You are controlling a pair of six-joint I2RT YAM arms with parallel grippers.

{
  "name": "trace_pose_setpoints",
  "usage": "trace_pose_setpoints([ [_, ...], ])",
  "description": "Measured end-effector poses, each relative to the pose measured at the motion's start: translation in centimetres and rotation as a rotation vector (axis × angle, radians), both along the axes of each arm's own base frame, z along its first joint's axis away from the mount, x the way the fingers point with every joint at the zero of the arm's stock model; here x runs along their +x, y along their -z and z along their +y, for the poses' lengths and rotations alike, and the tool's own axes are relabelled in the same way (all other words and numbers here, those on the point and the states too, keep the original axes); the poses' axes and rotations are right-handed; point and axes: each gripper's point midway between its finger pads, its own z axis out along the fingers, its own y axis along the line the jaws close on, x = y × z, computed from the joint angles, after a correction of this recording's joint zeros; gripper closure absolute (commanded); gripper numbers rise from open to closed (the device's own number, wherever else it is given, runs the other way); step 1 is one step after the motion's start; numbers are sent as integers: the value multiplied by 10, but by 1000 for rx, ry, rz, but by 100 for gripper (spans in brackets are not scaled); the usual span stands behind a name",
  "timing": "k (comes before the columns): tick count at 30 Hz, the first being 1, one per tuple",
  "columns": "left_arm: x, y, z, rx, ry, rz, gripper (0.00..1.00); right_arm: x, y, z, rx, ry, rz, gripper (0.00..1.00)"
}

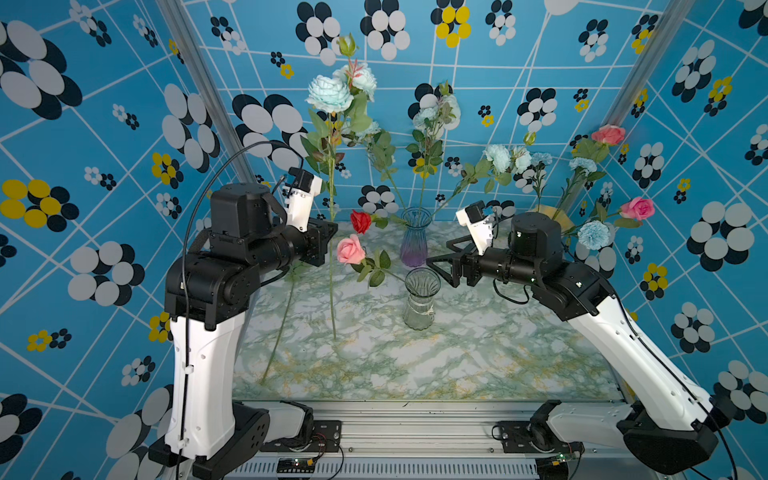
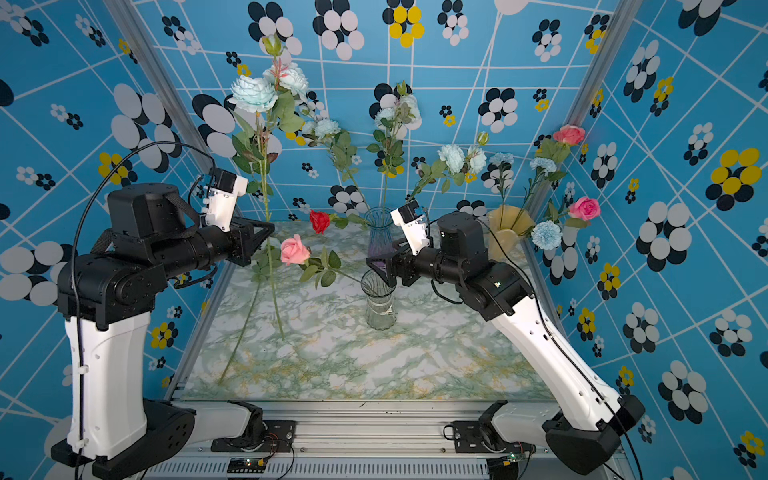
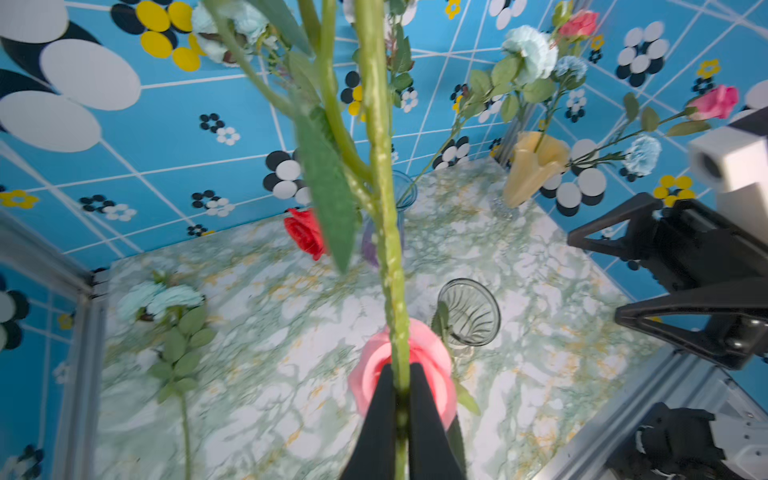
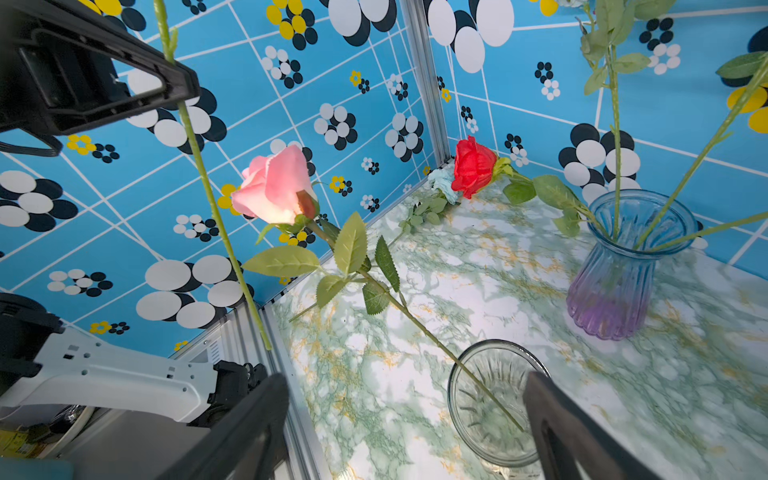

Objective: Pick out blue flowers from the vase
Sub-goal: Place the flower at the center of the board.

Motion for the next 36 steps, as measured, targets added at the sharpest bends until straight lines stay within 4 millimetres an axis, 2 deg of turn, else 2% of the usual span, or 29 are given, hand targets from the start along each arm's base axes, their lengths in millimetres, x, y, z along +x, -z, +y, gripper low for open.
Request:
trace_pose_setpoints([
  [6, 20, 51, 32, 107, -135, 115, 100, 3, 14, -8, -42, 43, -5, 7],
  [14, 53, 143, 75, 245, -295, 297, 100, 3, 34, -23, -102, 97, -5, 4],
  [21, 84, 213, 90, 352, -343, 407, 100, 6, 51, -28, -140, 128, 9, 1],
  [26, 99, 261, 102, 377, -358, 493, 100, 5, 74, -40, -176, 174, 20, 1],
  [30, 110, 286, 111, 377, -363, 533, 100, 4, 83, -49, -190, 209, 12, 1],
  [36, 129, 322, 114, 347, -330, 586, 100, 4, 89, -61, -202, 258, -12, 1],
])
